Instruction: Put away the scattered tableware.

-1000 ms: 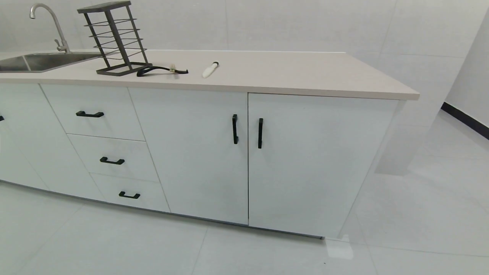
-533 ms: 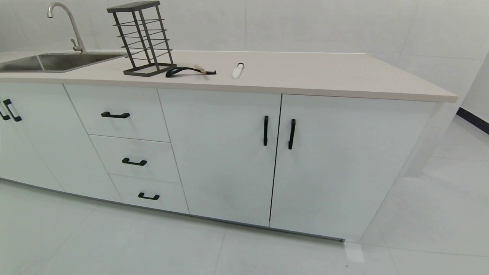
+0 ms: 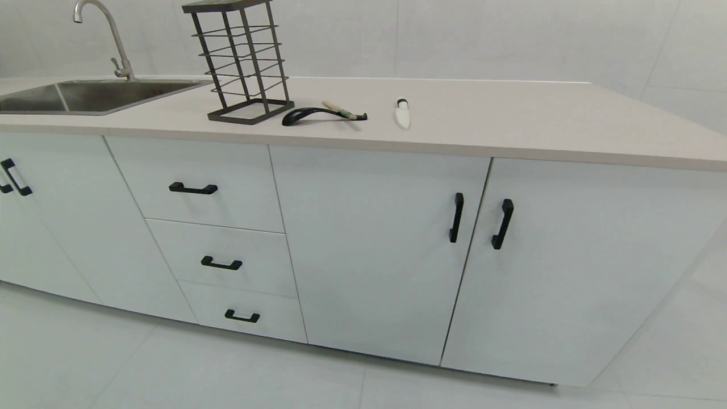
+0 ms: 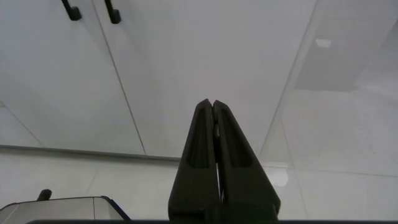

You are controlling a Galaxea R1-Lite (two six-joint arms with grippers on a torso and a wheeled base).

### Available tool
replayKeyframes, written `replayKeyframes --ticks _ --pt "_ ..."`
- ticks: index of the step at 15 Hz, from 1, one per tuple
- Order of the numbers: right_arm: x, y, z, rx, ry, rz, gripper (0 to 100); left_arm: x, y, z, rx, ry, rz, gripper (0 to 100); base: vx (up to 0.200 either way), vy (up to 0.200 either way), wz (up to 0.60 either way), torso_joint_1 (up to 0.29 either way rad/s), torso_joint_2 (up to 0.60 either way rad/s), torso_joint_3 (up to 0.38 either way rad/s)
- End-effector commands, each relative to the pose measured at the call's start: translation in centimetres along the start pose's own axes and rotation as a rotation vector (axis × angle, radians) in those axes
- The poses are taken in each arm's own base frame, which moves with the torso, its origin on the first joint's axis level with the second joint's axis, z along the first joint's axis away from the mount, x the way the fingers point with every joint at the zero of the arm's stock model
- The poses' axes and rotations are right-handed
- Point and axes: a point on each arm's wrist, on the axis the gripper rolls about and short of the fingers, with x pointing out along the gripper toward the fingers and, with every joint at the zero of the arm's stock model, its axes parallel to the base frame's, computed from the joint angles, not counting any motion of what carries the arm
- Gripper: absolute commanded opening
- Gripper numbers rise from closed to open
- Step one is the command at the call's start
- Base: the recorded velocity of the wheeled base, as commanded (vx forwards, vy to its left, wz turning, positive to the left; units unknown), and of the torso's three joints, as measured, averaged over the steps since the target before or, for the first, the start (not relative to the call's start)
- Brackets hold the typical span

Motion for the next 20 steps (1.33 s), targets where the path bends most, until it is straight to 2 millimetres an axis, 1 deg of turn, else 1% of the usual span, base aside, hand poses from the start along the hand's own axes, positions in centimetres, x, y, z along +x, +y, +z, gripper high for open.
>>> replayKeyframes --ticks 1,5,14,20 --pt "0.03 0.00 0.01 -0.001 0.004 0.000 0 0.00 0.00 0.00 0.000 0.000 0.000 100 0.000 0.200 0.00 0.002 0.00 -0.002" --pt "0.02 0.00 0.01 -0.001 0.002 0.000 0 0.00 0.00 0.00 0.002 0.000 0.000 100 0.000 0.200 0.00 0.001 0.00 0.005" --pt "0.03 0.00 0.01 -0.001 0.004 0.000 0 0.00 0.00 0.00 0.000 0.000 0.002 100 0.200 0.200 0.00 0.001 0.00 0.003" --pt "0.03 0.00 0.01 -0.001 0.004 0.000 0 0.00 0.00 0.02 0.000 -0.002 0.002 100 0.000 0.000 0.00 0.000 0.00 0.000"
